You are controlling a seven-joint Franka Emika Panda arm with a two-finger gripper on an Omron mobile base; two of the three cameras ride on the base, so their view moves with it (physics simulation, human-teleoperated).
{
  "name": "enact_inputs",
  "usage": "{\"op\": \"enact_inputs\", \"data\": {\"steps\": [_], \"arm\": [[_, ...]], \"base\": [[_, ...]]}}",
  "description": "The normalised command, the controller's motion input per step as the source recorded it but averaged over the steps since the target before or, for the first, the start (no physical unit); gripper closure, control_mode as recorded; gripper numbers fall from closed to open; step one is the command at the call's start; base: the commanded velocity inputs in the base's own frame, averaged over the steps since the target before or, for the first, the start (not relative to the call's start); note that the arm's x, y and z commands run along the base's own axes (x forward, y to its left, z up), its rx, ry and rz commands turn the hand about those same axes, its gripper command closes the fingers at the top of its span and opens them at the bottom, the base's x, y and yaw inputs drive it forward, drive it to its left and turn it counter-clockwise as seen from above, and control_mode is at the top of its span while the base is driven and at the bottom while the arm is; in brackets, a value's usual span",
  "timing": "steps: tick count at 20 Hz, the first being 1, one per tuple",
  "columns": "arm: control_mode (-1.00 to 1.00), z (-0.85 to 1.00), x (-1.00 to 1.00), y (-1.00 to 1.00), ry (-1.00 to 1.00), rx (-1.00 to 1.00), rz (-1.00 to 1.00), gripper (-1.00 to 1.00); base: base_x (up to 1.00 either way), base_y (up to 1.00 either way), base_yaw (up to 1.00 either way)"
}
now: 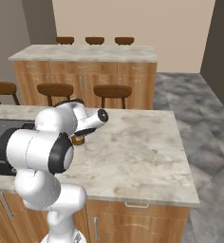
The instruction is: Collect the turmeric, mayonnaise, and shaker from the cabinet and place them next to the stove.
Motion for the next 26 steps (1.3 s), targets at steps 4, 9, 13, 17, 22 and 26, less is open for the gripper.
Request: {"op": "enact_inputs", "data": {"steps": [4,9,13,17,22,26], "arm": [[-1.0,-0.34,0.24,0.04,0.0,0.0,0.04,1.0],[-1.0,-0.36,0.2,0.1,0.0,0.0,0.03,1.0],[-1.0,-0.37,0.13,0.14,0.0,0.0,0.02,1.0],[-1.0,-0.36,0.07,0.12,0.0,0.0,0.01,-1.0],[-1.0,-0.06,-0.02,0.03,-0.04,0.0,0.0,-1.0],[-1.0,0.03,-0.08,0.08,-0.04,0.0,0.0,-1.0]], "base": [[0.0,0.0,0.0],[0.0,0.0,0.0],[0.0,0.0,0.0],[0.0,0.0,0.0],[0.0,0.0,0.0],[0.0,0.0,0.0]]}}
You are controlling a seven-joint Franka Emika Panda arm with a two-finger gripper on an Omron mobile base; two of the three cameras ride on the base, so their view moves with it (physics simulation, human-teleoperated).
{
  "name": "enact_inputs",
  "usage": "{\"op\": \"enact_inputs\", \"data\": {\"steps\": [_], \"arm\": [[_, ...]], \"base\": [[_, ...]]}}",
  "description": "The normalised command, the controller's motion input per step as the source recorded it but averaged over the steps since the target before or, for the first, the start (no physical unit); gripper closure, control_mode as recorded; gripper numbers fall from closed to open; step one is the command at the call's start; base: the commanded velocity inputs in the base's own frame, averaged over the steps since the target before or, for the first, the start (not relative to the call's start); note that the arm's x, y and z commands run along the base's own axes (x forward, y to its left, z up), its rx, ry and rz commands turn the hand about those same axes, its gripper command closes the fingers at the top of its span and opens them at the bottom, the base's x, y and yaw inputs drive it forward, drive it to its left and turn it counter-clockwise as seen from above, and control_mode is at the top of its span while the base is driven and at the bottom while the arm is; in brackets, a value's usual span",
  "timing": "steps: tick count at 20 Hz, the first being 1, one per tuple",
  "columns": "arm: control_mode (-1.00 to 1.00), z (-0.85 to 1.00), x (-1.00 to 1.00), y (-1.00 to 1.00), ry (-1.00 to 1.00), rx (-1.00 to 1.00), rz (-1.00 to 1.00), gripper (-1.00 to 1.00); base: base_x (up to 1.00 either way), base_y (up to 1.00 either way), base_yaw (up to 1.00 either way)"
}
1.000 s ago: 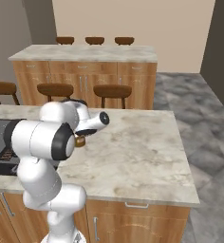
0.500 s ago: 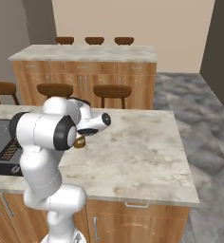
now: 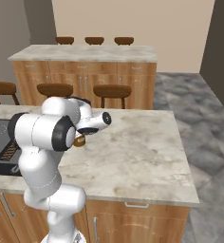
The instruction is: Collect the turmeric, mayonnaise, and shaker from the cabinet and place them next to the stove.
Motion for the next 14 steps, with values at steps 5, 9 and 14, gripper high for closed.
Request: {"op": "enact_inputs", "data": {"steps": [5,9,14], "arm": [[-1.0,0.24,-0.01,0.08,0.0,-0.01,0.0,-1.0],[-1.0,0.37,0.0,0.0,0.0,-0.01,0.0,-1.0],[-1.0,0.68,-0.17,0.01,-0.01,-0.02,-0.02,-1.0]], "base": [[0.0,0.0,0.0],[0.0,0.0,0.0],[0.0,0.0,0.0]]}}
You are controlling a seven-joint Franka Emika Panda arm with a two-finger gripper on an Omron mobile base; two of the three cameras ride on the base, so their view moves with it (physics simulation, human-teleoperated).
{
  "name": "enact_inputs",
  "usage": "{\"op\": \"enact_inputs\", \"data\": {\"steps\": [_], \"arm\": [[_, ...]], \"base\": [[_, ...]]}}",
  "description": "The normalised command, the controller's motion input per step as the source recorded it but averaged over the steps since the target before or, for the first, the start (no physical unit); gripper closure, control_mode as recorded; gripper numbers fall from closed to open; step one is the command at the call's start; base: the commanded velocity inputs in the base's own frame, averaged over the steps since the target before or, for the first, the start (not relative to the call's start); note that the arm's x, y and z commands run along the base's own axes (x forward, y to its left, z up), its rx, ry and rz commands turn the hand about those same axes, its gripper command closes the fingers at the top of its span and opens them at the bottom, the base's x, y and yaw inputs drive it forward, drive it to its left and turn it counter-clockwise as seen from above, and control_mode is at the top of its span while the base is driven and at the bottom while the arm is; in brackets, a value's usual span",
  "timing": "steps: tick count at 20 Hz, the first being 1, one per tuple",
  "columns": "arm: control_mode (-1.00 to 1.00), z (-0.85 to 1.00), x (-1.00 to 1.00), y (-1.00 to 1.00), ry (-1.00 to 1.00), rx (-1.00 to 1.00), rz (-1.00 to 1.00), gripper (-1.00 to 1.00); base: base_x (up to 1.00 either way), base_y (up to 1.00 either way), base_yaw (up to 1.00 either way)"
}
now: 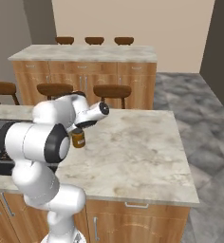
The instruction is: Collect the turmeric, mayonnaise, and shaker from the cabinet and place them next to the stove.
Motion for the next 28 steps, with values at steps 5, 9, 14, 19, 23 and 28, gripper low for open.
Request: {"op": "enact_inputs", "data": {"steps": [5,9,14,19,23,28], "arm": [[-1.0,0.78,-0.56,0.05,-0.02,0.0,-0.11,-1.0],[-1.0,0.65,-0.66,0.06,-0.01,-0.03,-0.14,-1.0],[-1.0,0.43,-0.71,0.05,-0.03,-0.14,-0.16,-1.0],[-1.0,0.43,-0.8,0.01,-0.02,-0.11,-0.2,-1.0],[-1.0,0.39,-0.86,0.0,0.01,-0.03,-0.22,-1.0],[-1.0,0.15,-0.86,0.0,0.03,-0.04,-0.26,-1.0]], "base": [[0.0,0.0,0.0],[0.0,0.0,0.0],[0.0,0.0,0.0],[0.0,0.0,0.0],[0.0,0.0,0.0],[0.0,0.0,0.0]]}}
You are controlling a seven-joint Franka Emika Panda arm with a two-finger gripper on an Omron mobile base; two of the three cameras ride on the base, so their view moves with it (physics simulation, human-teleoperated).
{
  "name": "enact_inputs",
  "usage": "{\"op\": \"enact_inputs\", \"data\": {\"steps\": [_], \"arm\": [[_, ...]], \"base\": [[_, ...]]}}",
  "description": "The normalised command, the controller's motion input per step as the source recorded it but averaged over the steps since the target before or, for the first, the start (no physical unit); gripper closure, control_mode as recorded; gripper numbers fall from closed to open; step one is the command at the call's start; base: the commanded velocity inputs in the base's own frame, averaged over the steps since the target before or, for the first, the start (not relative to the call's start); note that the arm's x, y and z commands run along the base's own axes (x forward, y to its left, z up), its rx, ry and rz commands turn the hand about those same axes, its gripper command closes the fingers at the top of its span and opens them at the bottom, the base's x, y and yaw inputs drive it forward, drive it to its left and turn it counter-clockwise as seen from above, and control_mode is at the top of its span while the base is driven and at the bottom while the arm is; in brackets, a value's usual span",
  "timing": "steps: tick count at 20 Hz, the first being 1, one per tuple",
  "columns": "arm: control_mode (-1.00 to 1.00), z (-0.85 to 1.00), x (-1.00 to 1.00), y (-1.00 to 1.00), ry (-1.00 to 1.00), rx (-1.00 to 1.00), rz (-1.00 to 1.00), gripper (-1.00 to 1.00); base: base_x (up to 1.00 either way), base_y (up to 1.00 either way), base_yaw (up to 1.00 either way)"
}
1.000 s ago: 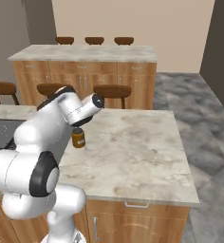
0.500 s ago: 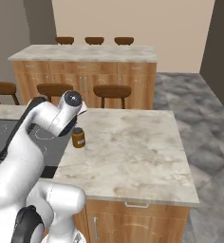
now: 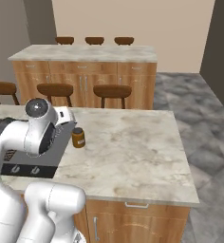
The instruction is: Collect the turmeric, mayonnaise, and shaker from the cabinet and place them next to the stove.
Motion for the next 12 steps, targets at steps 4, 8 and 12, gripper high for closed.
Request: {"op": "enact_inputs", "data": {"steps": [4,8,12], "arm": [[-1.0,0.01,-0.83,0.0,0.06,-0.06,-0.3,-1.0],[-1.0,0.0,-0.79,0.0,0.11,-0.06,-0.3,-1.0],[-1.0,0.0,-0.85,-0.19,0.04,-0.03,-0.23,-1.0]], "base": [[0.0,0.0,0.0],[0.0,0.0,0.0],[0.0,0.0,0.0]]}}
